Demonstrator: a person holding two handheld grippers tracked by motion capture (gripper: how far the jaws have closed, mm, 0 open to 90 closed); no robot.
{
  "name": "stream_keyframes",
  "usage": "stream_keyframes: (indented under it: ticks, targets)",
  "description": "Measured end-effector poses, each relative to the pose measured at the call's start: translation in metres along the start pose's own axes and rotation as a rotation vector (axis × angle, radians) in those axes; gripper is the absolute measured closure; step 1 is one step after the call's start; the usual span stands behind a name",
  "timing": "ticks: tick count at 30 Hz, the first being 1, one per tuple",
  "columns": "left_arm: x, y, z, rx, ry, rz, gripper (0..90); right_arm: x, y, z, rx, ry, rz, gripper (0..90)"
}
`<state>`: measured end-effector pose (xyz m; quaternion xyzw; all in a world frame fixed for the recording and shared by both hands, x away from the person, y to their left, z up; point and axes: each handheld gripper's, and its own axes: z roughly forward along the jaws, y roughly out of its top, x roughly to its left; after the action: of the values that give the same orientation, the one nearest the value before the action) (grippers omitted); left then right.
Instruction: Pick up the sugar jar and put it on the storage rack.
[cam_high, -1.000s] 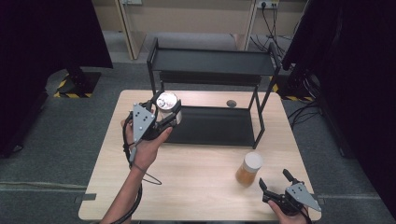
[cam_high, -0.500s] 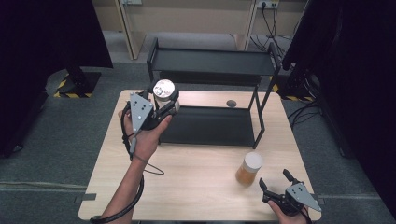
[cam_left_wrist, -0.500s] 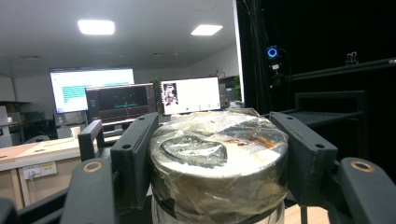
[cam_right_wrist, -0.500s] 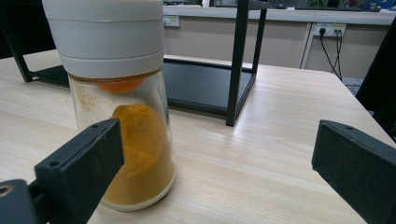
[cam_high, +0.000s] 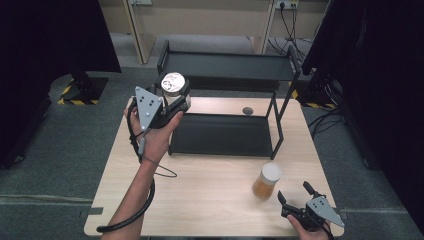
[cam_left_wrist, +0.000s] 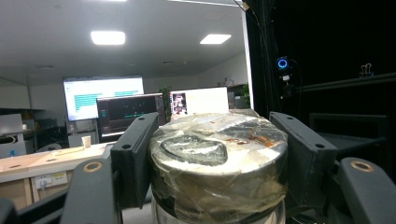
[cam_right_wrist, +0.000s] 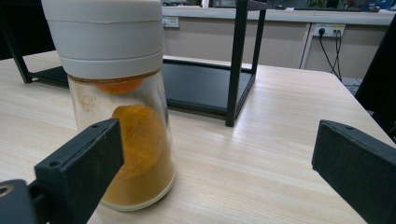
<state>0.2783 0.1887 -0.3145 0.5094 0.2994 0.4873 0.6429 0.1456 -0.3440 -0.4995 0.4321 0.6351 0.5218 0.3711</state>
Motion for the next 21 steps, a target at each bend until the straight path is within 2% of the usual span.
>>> stream_keyframes:
  ticks: [9,21]
  targets:
    - [0.002,0.017,0.015,-0.015,0.019,-0.001,35.0,0.000,0.000,0.000,-0.001,-0.001,-0.002,2.4]
    - [0.006,0.030,0.032,-0.013,0.031,-0.002,35.0,0.000,0.000,-0.001,-0.001,-0.001,-0.001,2.4]
